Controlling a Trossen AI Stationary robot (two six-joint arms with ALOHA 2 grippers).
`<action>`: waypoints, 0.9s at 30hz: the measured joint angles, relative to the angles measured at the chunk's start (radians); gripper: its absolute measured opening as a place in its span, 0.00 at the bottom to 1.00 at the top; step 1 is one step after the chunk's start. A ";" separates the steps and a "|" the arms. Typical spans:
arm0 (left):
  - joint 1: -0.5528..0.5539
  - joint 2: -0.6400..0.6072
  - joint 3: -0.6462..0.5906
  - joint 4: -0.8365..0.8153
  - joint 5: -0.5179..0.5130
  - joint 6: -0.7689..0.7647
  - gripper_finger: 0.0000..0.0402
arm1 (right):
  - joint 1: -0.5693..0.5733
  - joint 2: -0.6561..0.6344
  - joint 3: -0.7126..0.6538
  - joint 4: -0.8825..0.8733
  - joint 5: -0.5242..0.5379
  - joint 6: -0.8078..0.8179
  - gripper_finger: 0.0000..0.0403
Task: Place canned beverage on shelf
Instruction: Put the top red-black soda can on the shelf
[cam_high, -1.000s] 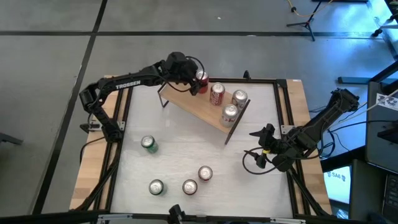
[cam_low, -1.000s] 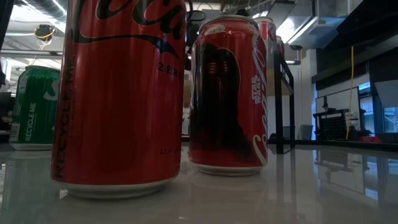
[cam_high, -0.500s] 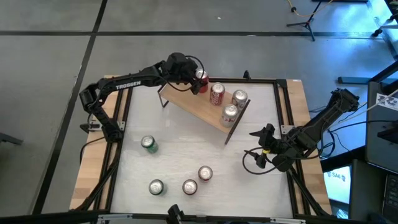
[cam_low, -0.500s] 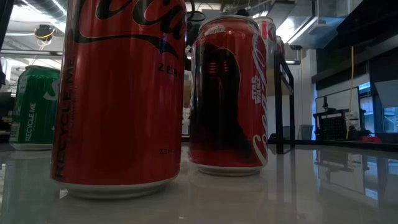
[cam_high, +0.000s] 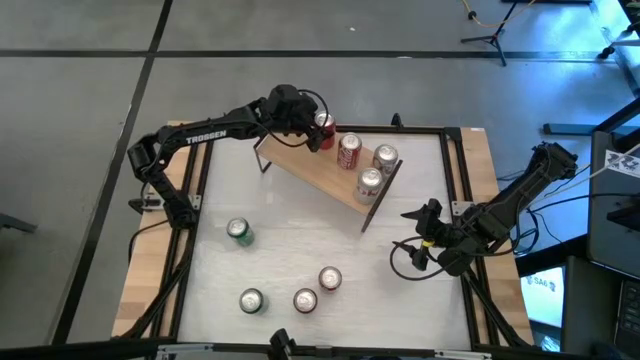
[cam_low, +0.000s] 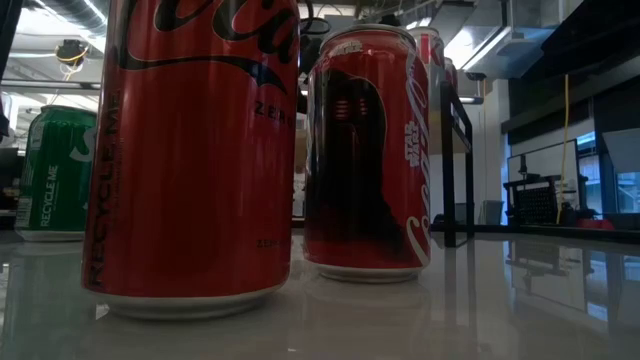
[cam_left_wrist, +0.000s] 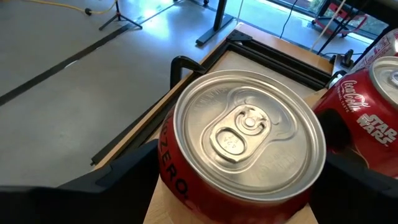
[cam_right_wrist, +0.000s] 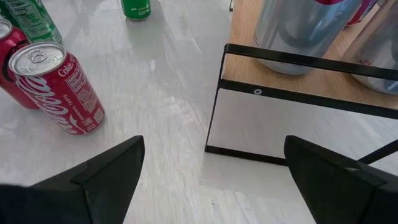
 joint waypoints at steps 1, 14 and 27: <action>0.000 0.000 0.000 0.001 0.000 0.000 0.84 | 0.000 0.000 0.000 0.000 0.000 0.000 0.95; 0.000 0.000 0.000 0.003 0.033 0.017 0.84 | 0.000 0.000 0.000 0.000 0.000 0.000 0.95; 0.000 0.000 -0.001 0.007 0.053 0.045 0.86 | 0.000 0.000 0.000 0.000 -0.001 0.000 0.95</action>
